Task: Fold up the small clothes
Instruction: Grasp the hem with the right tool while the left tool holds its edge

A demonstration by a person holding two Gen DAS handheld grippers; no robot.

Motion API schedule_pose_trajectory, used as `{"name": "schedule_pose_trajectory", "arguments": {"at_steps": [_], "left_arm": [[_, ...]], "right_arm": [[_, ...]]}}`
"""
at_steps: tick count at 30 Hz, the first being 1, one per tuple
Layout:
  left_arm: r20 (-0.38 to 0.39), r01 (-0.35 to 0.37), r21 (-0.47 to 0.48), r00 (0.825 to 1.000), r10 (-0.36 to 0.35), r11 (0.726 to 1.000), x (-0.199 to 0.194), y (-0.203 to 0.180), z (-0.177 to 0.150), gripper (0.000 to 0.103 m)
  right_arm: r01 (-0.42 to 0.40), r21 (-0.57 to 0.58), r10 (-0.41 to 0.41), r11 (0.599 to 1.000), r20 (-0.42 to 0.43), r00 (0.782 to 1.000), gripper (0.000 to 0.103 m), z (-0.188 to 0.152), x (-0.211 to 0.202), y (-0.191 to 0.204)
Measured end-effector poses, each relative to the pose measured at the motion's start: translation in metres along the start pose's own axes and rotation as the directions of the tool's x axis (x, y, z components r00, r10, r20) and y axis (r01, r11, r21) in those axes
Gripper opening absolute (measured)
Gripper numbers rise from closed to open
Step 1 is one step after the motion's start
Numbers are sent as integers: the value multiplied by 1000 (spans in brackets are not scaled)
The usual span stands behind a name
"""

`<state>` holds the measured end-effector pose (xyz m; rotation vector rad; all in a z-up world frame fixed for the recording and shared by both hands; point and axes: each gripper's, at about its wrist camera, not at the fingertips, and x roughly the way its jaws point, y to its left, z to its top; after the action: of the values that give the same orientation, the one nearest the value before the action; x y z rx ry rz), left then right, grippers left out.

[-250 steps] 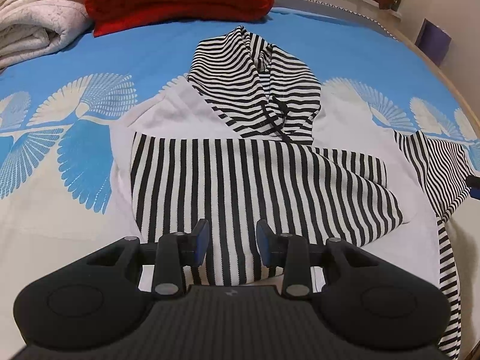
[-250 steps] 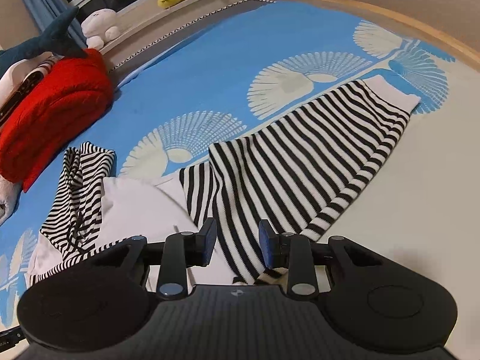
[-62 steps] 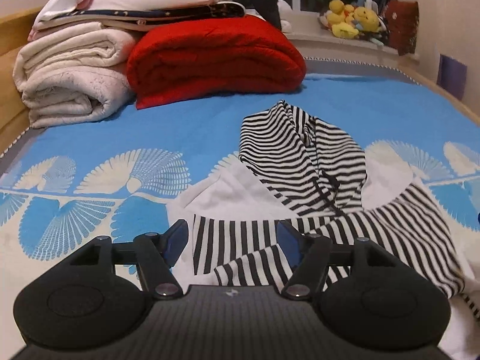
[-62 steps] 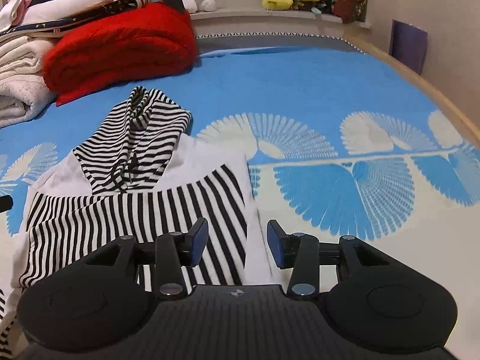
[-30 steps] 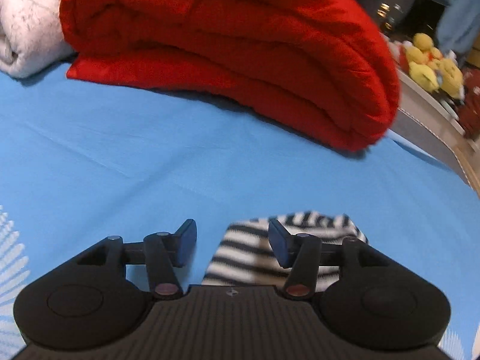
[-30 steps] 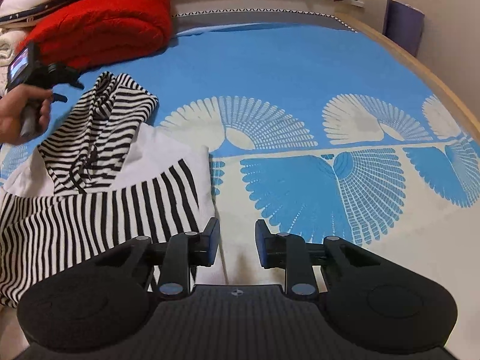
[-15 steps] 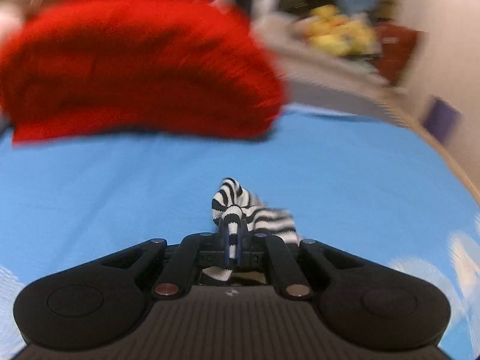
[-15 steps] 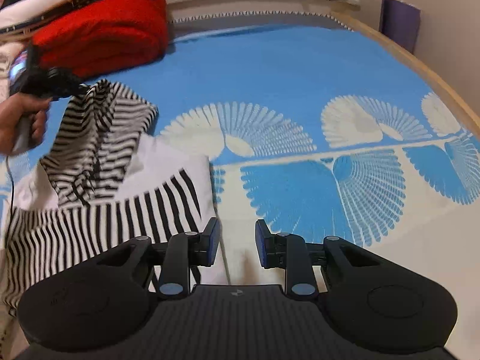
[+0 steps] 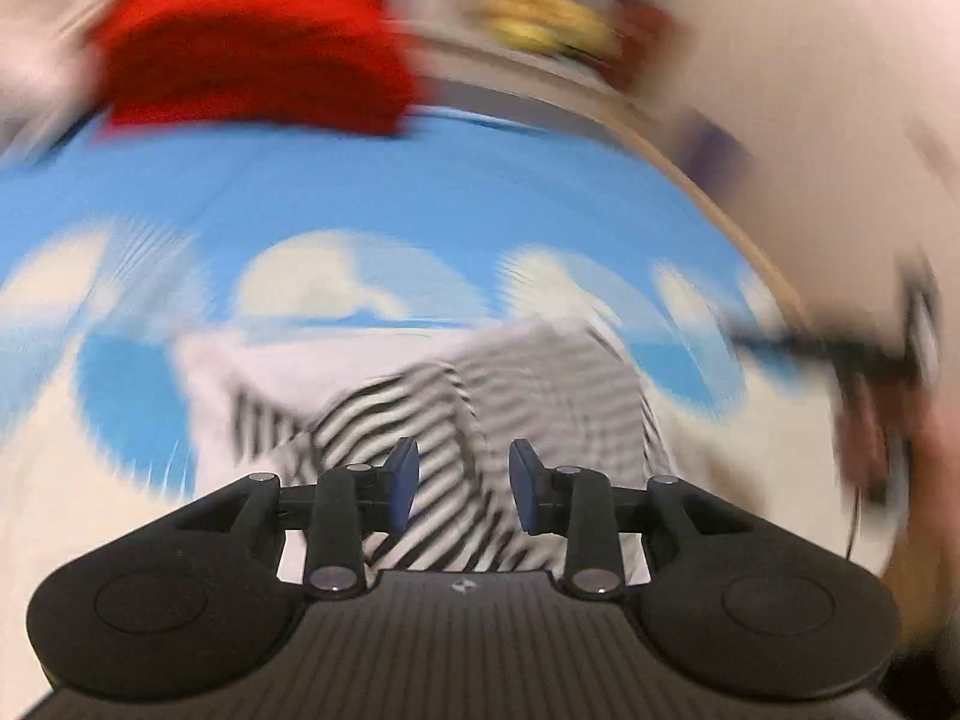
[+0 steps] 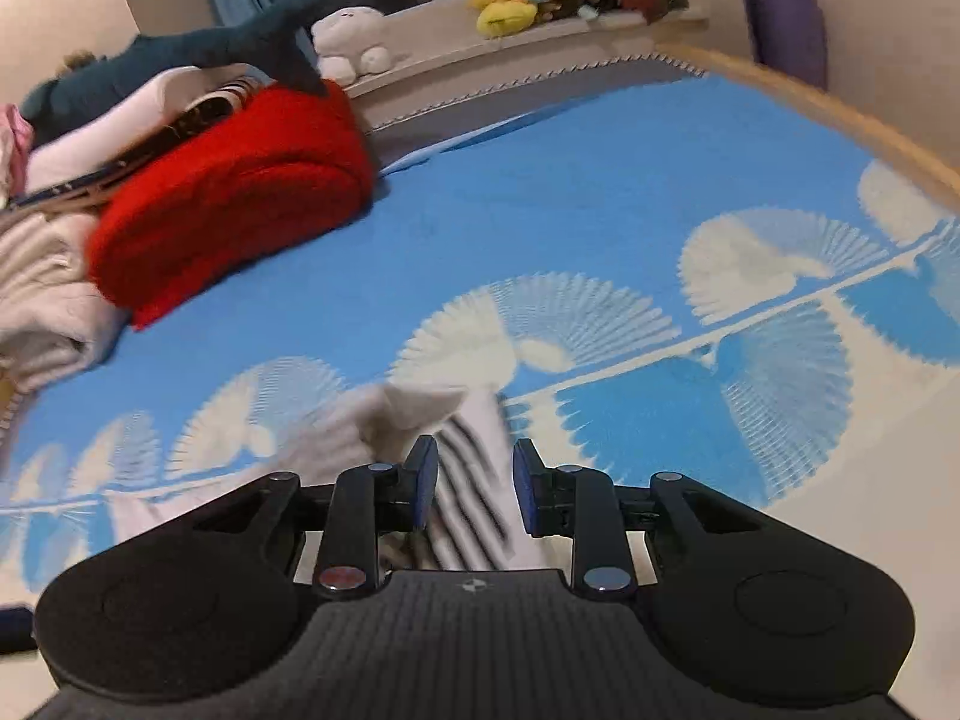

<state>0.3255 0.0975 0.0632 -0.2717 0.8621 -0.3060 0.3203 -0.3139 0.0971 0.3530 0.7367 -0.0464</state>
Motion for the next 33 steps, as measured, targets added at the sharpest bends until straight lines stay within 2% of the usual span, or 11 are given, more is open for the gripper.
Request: {"name": "schedule_pose_trajectory", "arguments": {"at_steps": [3, 7, 12, 16, 18, 20, 22, 27, 29, 31, 33], "left_arm": [[1, -42, -243, 999, 44, 969, 25, 19, -6, 36], [-184, -134, -456, 981, 54, 880, 70, 46, -7, 47], [-326, -254, -532, 942, 82, 808, 96, 72, -27, 49], [-353, -205, -531, 936, 6, 822, 106, 66, -36, 44], [-319, -195, -506, 947, 27, 840, 102, 64, -31, 1], [-216, -172, -482, 974, 74, 859, 86, 63, -17, 1], [-67, -122, -452, 992, 103, 884, 64, 64, 1, 1], [201, -10, -434, 974, 107, 901, 12, 79, 22, 1], [137, -29, -451, 985, 101, 892, 20, 88, 16, 1], [-52, -94, -470, 996, 78, 878, 44, 97, 3, 1], [-299, -184, -466, 953, 42, 866, 76, 105, -20, 4]], "right_arm": [[-50, 48, 53, 998, -72, 996, 30, -8, 10, -2], [-96, 108, 117, 989, -211, 970, 31, -25, 37, 0], [-60, 126, 98, 990, -324, 941, 32, -45, 67, 10], [-52, 113, 89, 992, -355, 931, 32, -52, 86, 23], [-53, 94, 83, 994, -353, 932, 29, -53, 89, 29], [-68, 83, 92, 994, -333, 938, 4, -51, 88, 34], [-117, 121, 145, 986, -256, 956, 1, -43, 77, 35], [-343, 295, 349, 892, 37, 937, 1, -20, 31, 13], [-323, 385, 348, 865, 5, 938, 1, -25, 37, -2], [-177, 422, 271, 889, -174, 947, 1, -39, 59, -11], [-13, 400, 151, 917, -316, 937, 1, -56, 75, -17]]}}
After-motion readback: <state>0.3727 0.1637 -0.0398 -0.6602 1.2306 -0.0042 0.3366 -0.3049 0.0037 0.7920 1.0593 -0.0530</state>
